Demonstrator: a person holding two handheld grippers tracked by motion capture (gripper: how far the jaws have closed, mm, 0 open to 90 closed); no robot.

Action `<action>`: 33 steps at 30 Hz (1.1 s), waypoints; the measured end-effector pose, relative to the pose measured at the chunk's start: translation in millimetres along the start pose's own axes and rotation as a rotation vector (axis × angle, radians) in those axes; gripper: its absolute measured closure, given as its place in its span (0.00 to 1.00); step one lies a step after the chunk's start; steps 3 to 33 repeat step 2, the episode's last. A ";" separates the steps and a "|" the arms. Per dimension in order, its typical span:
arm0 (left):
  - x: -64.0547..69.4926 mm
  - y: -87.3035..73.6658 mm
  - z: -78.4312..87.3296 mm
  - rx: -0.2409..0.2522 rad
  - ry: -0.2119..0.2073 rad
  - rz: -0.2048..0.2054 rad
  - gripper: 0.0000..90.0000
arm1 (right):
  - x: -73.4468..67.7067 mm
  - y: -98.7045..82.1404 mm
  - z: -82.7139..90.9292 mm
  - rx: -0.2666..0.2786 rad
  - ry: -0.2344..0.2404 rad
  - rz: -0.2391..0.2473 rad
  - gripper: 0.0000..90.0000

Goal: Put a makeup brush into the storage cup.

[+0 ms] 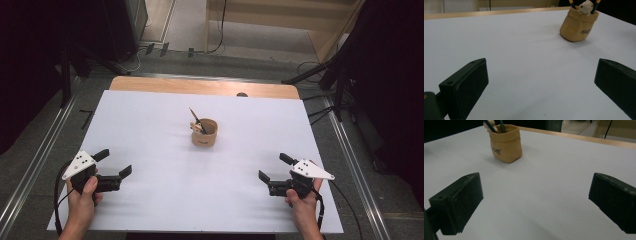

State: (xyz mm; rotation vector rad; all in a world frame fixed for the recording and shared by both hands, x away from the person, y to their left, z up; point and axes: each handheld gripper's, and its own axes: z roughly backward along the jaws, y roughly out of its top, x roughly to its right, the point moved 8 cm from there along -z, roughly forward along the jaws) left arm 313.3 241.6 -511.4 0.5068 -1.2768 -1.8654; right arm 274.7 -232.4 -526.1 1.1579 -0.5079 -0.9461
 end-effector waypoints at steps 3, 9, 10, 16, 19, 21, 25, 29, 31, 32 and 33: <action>0.3 -2.4 -2.0 -0.016 0.005 -0.006 0.00 | -2.0 1.2 1.9 0.005 0.002 -0.008 0.00; 0.3 -2.4 -2.0 -0.016 0.005 -0.006 0.00 | -2.0 1.2 1.9 0.005 0.002 -0.008 0.00; 0.3 -2.4 -2.0 -0.016 0.005 -0.006 0.00 | -2.0 1.2 1.9 0.005 0.002 -0.008 0.00; 0.3 -2.4 -2.0 -0.016 0.005 -0.006 0.00 | -2.0 1.2 1.9 0.005 0.002 -0.008 0.00; 0.3 -2.4 -2.0 -0.016 0.005 -0.006 0.00 | -2.0 1.2 1.9 0.005 0.002 -0.008 0.00; 0.3 -2.4 -2.0 -0.016 0.005 -0.006 0.00 | -2.0 1.2 1.9 0.005 0.002 -0.008 0.00; 0.3 -2.4 -2.0 -0.016 0.005 -0.006 0.00 | -2.0 1.2 1.9 0.005 0.002 -0.008 0.00; 0.3 -2.4 -2.0 -0.016 0.005 -0.006 0.00 | -2.0 1.2 1.9 0.005 0.002 -0.008 0.00; 0.3 -2.4 -2.0 -0.016 0.005 -0.006 0.00 | -2.0 1.2 1.9 0.005 0.002 -0.008 0.00; 0.3 -2.4 -2.0 -0.016 0.005 -0.006 0.00 | -2.0 1.2 1.9 0.005 0.002 -0.008 0.00; 0.3 -2.4 -2.0 -0.016 0.005 -0.006 0.00 | -2.0 1.2 1.9 0.005 0.002 -0.008 0.00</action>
